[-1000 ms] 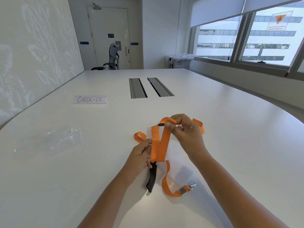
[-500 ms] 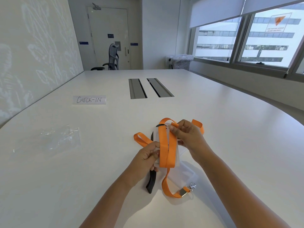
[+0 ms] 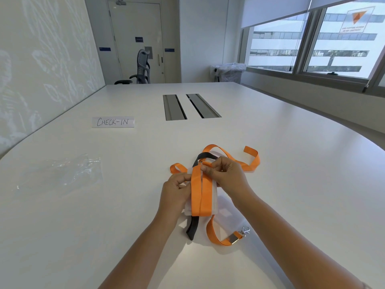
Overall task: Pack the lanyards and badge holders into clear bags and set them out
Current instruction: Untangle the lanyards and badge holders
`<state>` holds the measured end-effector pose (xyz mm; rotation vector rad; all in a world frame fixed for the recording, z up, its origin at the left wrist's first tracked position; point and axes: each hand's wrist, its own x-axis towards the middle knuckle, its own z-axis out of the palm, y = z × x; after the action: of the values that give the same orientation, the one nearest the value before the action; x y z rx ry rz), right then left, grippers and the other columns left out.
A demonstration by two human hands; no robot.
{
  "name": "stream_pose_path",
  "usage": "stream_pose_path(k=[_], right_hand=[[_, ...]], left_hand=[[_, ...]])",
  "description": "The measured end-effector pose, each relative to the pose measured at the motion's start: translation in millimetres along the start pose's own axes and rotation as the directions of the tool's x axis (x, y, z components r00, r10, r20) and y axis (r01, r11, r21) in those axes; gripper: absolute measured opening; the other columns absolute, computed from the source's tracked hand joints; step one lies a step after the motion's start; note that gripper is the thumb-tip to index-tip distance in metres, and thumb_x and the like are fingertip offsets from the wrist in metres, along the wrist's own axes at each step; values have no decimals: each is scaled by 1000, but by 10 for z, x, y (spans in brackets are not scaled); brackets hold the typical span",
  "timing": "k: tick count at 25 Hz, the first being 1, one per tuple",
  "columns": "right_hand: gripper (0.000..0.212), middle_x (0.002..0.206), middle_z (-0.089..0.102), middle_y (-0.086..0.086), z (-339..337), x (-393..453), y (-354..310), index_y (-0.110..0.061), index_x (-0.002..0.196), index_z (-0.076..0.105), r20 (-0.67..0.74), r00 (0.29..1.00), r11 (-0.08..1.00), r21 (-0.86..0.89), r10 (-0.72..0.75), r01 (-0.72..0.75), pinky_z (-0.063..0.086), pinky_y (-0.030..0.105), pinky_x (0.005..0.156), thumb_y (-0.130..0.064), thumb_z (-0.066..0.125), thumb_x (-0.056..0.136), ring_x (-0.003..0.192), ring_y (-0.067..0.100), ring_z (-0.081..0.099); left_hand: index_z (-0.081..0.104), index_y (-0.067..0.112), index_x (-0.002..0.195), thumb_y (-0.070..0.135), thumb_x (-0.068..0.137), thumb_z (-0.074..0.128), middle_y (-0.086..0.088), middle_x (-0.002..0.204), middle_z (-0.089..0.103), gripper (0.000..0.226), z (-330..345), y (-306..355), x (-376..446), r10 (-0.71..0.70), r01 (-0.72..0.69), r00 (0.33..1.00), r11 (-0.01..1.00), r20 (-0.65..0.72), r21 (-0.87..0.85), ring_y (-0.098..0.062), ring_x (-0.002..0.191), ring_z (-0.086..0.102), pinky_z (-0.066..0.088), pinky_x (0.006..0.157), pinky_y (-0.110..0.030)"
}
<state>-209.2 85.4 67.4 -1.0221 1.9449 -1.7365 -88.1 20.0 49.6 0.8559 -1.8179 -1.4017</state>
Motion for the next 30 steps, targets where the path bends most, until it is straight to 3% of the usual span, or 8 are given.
stream_pose_path(k=[3, 8, 13, 16, 21, 25, 29, 30], right_hand=[[24, 68, 60, -5, 37, -7, 32, -21, 62, 56, -33, 999, 997, -68, -29, 27, 46, 18, 61, -30, 72, 77, 68, 9, 56], [20, 64, 62, -8, 93, -32, 69, -22, 61, 61, -57, 993, 994, -39, -100, 98, 44, 9, 56, -30, 73, 76, 61, 3, 56], [21, 70, 64, 4, 131, -57, 79, -20, 61, 65, -15, 997, 996, 39, -81, 82, 47, 20, 62, -35, 71, 74, 66, 9, 57], [20, 74, 67, 10, 146, -75, 71, -19, 63, 67, 20, 995, 995, 39, -97, 97, 49, 27, 66, -35, 70, 75, 71, 16, 59], [10, 77, 65, -12, 142, -62, 54, -23, 82, 68, 73, 993, 995, 39, -97, 95, 47, 8, 65, -28, 60, 86, 73, -1, 60], [15, 85, 61, -22, 171, -58, 72, -22, 100, 68, 111, 991, 998, 18, -68, 66, 45, 6, 66, -23, 55, 91, 79, -8, 58], [11, 81, 64, -19, 187, -87, 86, -27, 91, 68, 143, 988, 998, 2, -55, 55, 47, 7, 60, -27, 58, 89, 73, -5, 60], [11, 81, 64, -17, 187, -88, 84, -26, 91, 69, 162, 986, 999, -15, -49, 52, 47, 6, 58, -28, 59, 88, 72, -3, 60]], left_hand=[[60, 35, 86, 32, 84, 59, 6, 100, 61, 4, -22, -16, 21, -27, 29, 998, 999, 50, -26, -16, 95, 57, 47, 81, -29], [61, 29, 90, 25, 86, 60, 8, 105, 56, 6, -11, -60, 39, 3, -3, 1000, 1000, -5, -4, -13, 98, 52, 44, 86, -29], [67, 18, 97, 24, 84, 62, 8, 103, 58, 14, 8, -65, 16, -1, 2, 999, 1000, -46, 9, -15, 98, 55, 48, 91, -35], [64, 27, 83, 22, 84, 64, -1, 105, 65, 4, 25, -48, -27, 22, -24, 997, 1000, -70, -19, -18, 100, 58, 50, 89, -36], [56, 39, 72, 22, 86, 62, 13, 88, 58, 23, -21, -30, 6, 81, -79, 991, 997, -110, 19, -8, 87, 54, 43, 73, -18], [57, 37, 75, 19, 86, 62, 11, 92, 58, 22, -44, -67, 32, 93, -96, 984, 995, -154, -13, -14, 94, 55, 47, 88, -31], [62, 30, 89, 25, 81, 67, 3, 109, 57, 11, -72, -83, 58, 49, -56, 974, 998, -222, -24, -22, 105, 57, 50, 91, -41], [64, 25, 97, 25, 80, 68, 0, 117, 56, 18, -80, -94, 67, 51, -52, 970, 999, -236, 3, -22, 109, 55, 49, 92, -41]])
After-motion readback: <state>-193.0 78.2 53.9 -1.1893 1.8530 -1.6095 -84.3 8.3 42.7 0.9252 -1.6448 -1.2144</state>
